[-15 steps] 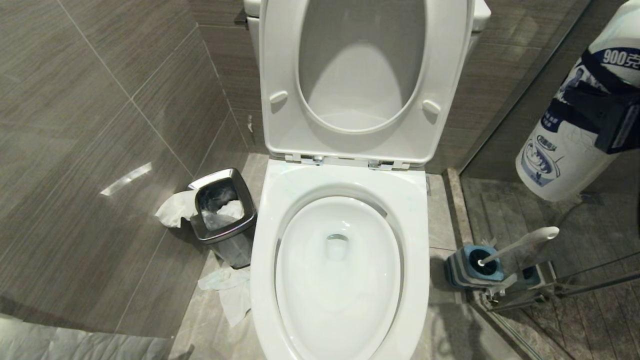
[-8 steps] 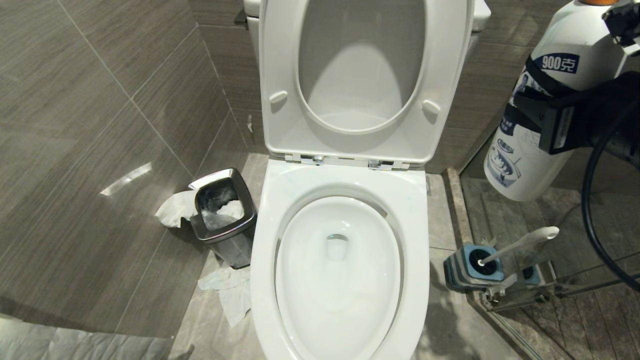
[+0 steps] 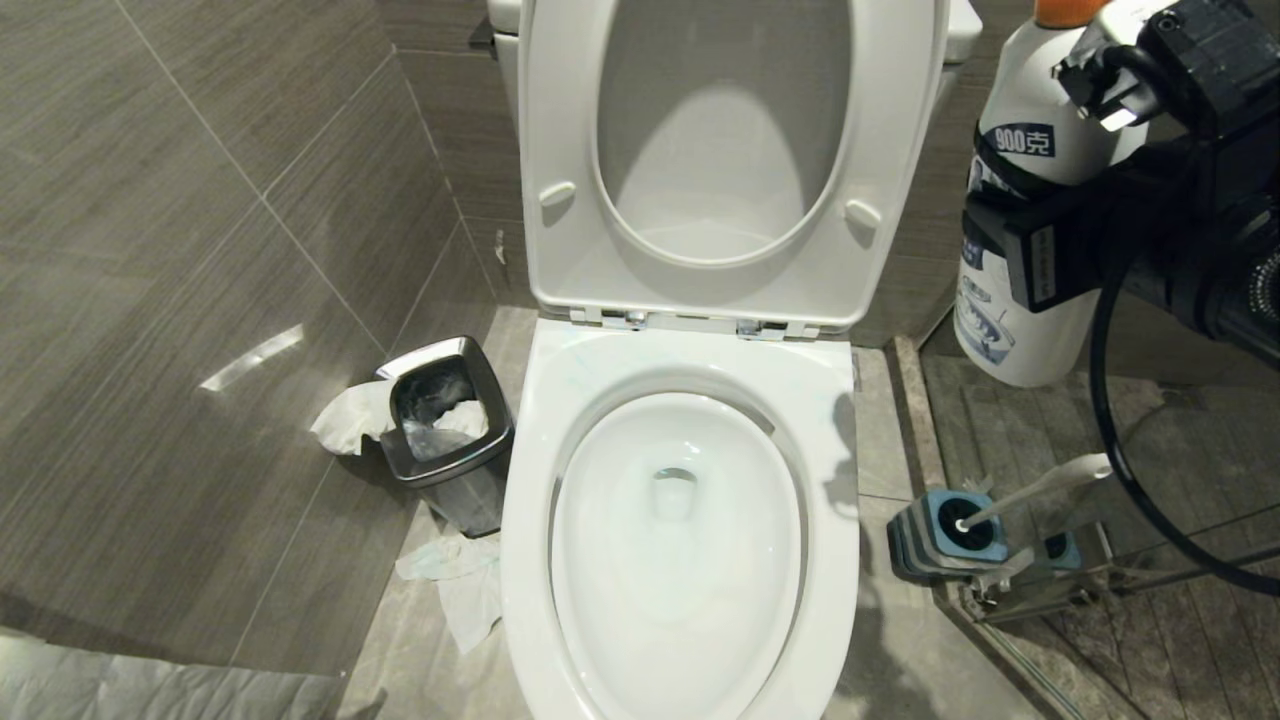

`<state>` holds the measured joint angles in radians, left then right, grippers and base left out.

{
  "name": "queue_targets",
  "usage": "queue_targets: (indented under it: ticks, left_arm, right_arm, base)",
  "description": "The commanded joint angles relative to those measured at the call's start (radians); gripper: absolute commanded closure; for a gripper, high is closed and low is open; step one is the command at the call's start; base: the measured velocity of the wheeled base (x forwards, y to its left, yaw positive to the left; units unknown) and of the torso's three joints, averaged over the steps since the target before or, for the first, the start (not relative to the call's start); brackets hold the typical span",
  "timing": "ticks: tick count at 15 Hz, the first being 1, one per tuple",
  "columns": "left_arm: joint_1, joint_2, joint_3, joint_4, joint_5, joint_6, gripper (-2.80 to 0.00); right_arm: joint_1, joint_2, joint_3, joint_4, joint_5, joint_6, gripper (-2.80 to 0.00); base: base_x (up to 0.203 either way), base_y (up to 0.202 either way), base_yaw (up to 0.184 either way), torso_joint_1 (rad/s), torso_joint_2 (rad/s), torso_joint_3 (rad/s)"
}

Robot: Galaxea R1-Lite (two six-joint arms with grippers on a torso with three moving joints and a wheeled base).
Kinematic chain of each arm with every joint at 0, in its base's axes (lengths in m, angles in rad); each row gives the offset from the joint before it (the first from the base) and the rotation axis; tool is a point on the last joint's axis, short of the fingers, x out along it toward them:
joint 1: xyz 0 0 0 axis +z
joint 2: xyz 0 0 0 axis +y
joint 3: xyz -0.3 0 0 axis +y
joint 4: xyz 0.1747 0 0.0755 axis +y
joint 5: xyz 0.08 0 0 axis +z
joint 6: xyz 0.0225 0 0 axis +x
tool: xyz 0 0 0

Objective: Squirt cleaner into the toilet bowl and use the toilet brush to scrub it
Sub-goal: Pour in the cleaning agent

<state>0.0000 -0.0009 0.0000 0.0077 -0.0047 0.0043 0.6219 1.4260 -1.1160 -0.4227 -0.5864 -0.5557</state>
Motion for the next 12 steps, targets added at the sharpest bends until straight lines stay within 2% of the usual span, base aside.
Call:
queue_targets:
  ticks: [1, 4, 9, 12]
  left_arm:
    - [0.0, 0.001, 0.003, 0.0, 0.0, 0.002, 0.0]
    - [0.0, 0.001, 0.003, 0.0, -0.001, 0.004, 0.0]
    - [0.0, 0.001, 0.003, 0.0, -0.001, 0.005, 0.0]
    - [0.0, 0.001, 0.003, 0.0, -0.001, 0.005, 0.0]
  right_arm:
    - [0.002, 0.02, -0.015, -0.002, -0.003, -0.04, 0.0]
    - [0.014, 0.031, -0.031, -0.002, 0.0, -0.154, 0.0]
    - [0.089, 0.067, -0.047, -0.002, 0.0, -0.291, 0.0]
    - [0.093, 0.095, -0.066, -0.001, -0.006, -0.365, 0.0]
  base:
    - [0.0, 0.0, 0.0, 0.0, 0.0, 0.0]
    - [0.0, 0.0, 0.0, 0.0, 0.0, 0.0]
    - [0.0, 0.0, 0.0, 0.0, 0.0, 0.0]
    - [0.0, 0.0, 0.0, 0.0, 0.0, 0.0]
